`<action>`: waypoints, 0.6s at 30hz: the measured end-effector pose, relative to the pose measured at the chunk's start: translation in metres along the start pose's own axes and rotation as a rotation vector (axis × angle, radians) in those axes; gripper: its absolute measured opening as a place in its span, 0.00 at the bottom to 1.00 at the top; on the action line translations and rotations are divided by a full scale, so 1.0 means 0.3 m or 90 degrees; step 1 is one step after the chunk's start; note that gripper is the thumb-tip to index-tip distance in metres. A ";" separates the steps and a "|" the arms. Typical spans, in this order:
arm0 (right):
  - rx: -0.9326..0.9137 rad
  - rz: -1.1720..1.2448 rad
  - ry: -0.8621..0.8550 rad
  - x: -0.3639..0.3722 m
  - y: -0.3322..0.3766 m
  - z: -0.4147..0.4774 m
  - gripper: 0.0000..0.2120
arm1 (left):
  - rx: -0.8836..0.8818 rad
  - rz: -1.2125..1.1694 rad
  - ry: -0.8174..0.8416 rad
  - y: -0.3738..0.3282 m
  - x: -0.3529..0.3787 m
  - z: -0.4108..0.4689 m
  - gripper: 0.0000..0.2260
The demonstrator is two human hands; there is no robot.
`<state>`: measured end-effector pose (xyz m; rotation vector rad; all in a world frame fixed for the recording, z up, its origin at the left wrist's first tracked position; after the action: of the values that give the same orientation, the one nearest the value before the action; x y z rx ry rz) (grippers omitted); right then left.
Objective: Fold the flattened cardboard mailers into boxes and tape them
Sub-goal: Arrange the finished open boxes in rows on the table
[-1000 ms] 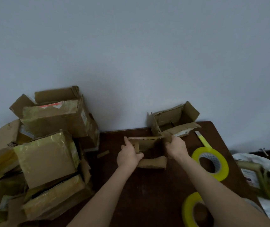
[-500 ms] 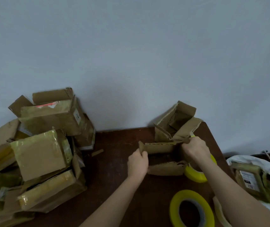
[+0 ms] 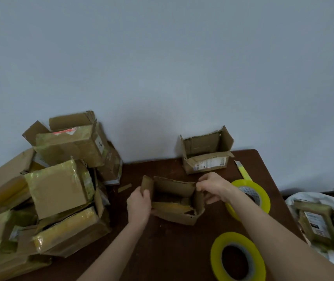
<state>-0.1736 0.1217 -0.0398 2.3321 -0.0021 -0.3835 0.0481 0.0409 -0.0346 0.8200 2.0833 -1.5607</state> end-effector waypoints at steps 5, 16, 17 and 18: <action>-0.009 -0.176 -0.217 -0.144 -0.016 -0.004 0.11 | -0.032 -0.086 0.120 -0.089 0.123 -0.044 0.16; -0.195 -0.294 -0.558 -0.135 0.140 -0.081 0.11 | -0.165 -0.263 0.223 -0.195 0.265 0.023 0.21; -0.245 -0.282 -0.550 -0.093 0.183 -0.091 0.09 | -0.108 -0.209 0.190 -0.202 0.214 0.021 0.21; -0.285 -0.267 -0.521 -0.042 0.231 -0.096 0.08 | -0.039 -0.155 0.136 -0.211 0.149 0.024 0.20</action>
<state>-0.1700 0.0940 0.0309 1.5896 0.1597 -1.3679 -0.0277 0.0306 -0.0197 0.7637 2.4522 -1.5785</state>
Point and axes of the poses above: each hand's wrist, its own z-axis towards the middle knuckle, its own x-axis out of the palm, y = z × x, the point moved 5 cm from there along z, towards the middle knuckle, and after that the axes turned 2 degrees about -x, right-handed, at the moved point
